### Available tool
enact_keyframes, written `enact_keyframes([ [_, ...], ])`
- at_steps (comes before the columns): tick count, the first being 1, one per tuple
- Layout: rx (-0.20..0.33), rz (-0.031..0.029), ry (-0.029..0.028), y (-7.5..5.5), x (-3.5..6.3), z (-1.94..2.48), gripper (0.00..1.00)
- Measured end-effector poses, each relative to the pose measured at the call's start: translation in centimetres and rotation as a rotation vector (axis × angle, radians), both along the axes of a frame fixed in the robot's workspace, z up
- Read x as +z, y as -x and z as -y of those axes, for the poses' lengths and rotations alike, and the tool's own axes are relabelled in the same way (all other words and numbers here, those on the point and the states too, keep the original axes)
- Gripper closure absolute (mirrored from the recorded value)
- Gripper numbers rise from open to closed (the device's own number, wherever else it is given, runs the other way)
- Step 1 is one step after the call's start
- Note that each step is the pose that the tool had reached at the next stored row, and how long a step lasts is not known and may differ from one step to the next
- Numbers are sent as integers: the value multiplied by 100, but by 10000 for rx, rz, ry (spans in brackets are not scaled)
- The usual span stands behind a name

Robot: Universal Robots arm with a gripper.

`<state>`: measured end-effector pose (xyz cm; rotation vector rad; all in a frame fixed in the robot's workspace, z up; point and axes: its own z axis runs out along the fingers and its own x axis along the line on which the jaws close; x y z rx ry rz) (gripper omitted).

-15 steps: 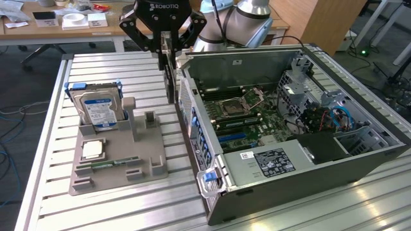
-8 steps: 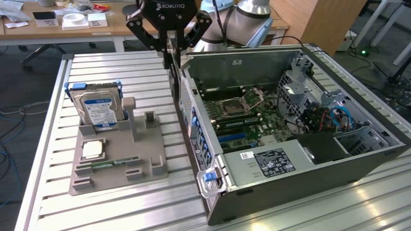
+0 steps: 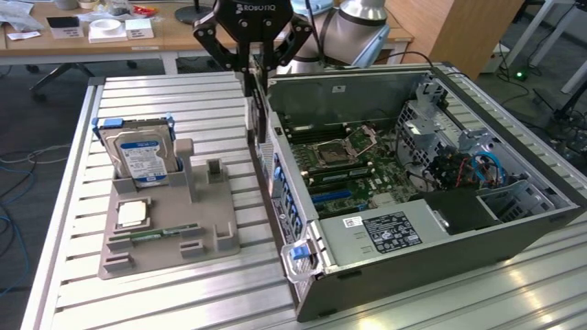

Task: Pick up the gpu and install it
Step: 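Pick up the gpu and move the gpu toward the slot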

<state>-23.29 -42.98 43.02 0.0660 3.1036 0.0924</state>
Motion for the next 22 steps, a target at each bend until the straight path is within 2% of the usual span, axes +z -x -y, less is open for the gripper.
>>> enact_keyframes([
  [22, 0, 0, -24, -252, 0, -40, 74],
])
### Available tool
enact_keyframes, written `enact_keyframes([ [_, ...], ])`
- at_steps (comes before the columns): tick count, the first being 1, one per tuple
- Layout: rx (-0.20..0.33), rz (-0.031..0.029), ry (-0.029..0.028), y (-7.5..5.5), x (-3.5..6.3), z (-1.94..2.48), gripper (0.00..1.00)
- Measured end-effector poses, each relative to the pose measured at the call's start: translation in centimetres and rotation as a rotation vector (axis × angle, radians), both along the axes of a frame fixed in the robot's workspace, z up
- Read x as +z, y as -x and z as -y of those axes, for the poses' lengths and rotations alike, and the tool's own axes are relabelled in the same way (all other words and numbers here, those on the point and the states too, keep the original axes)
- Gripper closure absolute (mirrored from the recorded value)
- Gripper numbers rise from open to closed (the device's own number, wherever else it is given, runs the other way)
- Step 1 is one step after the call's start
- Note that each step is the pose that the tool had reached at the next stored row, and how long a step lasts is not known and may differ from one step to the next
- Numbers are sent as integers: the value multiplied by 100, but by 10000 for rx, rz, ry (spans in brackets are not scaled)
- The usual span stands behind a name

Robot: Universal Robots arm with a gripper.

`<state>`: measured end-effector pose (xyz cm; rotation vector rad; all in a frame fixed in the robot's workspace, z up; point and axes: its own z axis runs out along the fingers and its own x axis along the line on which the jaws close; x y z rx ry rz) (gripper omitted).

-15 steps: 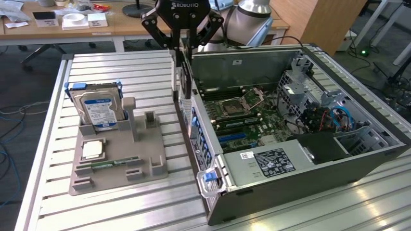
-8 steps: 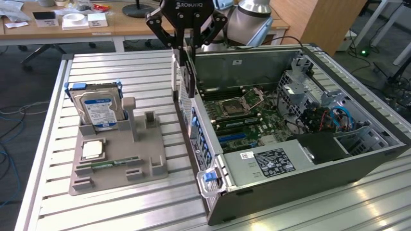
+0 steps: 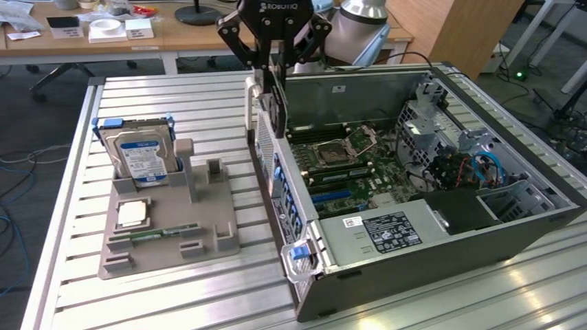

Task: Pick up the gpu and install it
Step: 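Pick up the gpu and move the gpu toward the slot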

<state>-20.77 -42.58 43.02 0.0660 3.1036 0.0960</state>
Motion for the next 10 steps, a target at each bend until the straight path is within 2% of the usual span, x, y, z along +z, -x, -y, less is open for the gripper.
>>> enact_keyframes([
  [10, -1, 0, -10, -126, 0, -13, 74],
])
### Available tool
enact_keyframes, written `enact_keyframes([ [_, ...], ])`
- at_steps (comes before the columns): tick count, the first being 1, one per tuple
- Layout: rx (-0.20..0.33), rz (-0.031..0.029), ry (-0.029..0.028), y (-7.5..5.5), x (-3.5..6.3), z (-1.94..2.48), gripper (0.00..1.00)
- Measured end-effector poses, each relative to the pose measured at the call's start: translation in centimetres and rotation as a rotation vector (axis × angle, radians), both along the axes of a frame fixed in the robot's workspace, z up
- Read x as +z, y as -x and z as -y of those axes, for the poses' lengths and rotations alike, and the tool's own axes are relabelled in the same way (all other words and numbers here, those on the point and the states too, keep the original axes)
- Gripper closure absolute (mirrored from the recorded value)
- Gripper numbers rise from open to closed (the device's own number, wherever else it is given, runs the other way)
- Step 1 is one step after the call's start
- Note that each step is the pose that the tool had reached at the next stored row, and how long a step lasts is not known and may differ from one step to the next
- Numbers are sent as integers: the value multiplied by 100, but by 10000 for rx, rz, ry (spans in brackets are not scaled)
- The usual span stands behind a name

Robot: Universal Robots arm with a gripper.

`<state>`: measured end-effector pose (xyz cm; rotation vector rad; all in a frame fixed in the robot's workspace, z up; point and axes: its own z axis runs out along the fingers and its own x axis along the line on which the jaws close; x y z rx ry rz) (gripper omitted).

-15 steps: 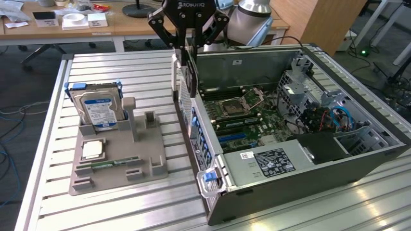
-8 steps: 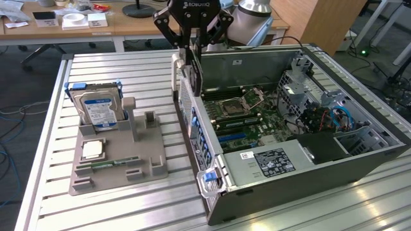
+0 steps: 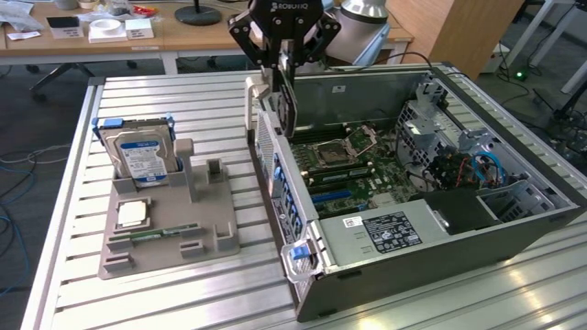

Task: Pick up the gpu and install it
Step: 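Pick up the gpu and move the gpu toward the slot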

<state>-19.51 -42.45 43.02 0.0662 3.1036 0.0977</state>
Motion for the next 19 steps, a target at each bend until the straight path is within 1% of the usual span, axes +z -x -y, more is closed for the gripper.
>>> enact_keyframes([
  [19, 1, 1, -4, -273, -1, -26, 74],
])
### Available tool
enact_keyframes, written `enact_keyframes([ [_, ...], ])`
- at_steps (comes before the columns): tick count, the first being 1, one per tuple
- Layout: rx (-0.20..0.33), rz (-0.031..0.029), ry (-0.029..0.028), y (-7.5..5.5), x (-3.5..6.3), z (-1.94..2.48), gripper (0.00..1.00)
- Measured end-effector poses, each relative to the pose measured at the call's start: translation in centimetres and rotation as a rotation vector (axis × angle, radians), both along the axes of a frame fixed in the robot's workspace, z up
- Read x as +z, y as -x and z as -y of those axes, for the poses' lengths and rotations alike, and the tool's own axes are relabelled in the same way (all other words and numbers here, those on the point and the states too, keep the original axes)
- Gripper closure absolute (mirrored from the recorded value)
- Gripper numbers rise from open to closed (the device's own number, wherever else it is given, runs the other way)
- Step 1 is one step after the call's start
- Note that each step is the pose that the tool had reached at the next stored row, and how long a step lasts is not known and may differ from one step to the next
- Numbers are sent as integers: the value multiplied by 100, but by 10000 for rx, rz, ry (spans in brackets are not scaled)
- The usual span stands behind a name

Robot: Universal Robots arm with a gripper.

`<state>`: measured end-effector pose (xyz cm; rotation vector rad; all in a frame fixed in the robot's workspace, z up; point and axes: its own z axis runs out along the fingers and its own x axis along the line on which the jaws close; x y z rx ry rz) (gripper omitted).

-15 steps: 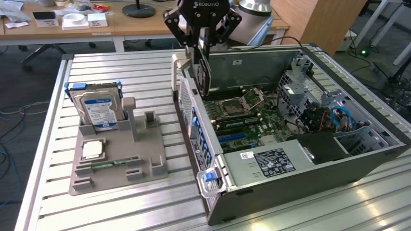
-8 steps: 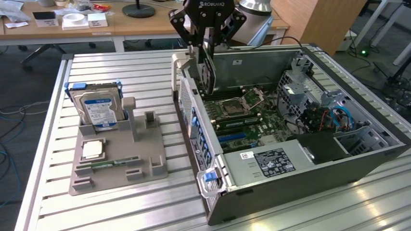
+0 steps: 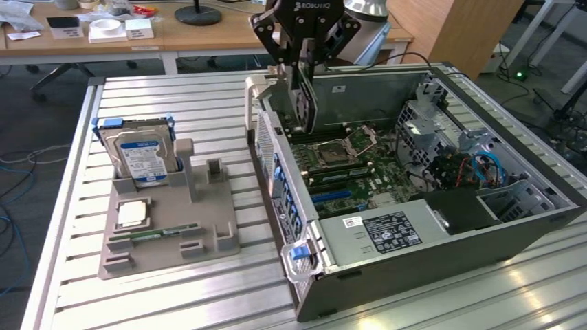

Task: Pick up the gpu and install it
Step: 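Pick up the gpu and move the gpu toward the slot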

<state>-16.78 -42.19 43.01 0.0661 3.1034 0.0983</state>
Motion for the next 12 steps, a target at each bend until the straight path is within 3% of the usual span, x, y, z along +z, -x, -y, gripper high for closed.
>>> enact_keyframes([
  [12, 0, -1, 1, -198, 0, -30, 74],
])
